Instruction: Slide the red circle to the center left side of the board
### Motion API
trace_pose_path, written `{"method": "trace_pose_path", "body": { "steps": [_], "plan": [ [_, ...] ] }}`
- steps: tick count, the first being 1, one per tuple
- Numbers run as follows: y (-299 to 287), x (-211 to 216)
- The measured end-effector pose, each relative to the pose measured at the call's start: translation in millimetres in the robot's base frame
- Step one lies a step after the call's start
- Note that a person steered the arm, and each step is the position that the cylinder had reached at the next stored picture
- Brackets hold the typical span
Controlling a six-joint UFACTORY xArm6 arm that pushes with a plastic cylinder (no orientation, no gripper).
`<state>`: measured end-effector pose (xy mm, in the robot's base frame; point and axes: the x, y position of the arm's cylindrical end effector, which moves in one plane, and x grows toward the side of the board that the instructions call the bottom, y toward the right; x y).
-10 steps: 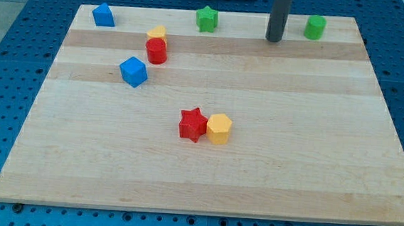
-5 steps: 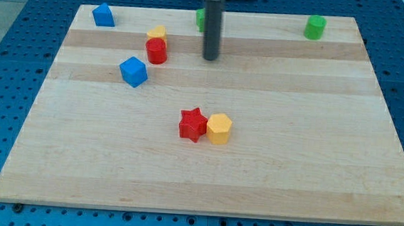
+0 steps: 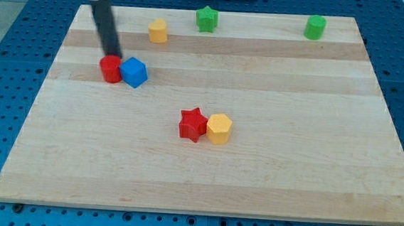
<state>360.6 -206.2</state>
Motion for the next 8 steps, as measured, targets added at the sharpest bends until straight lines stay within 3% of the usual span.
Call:
{"method": "trace_pose_path", "body": {
  "steps": [2, 4, 5, 7, 8],
  "plan": [
    [23, -17],
    [-37, 40],
    [-41, 42],
    [47, 37],
    [47, 62]
  ]
}}
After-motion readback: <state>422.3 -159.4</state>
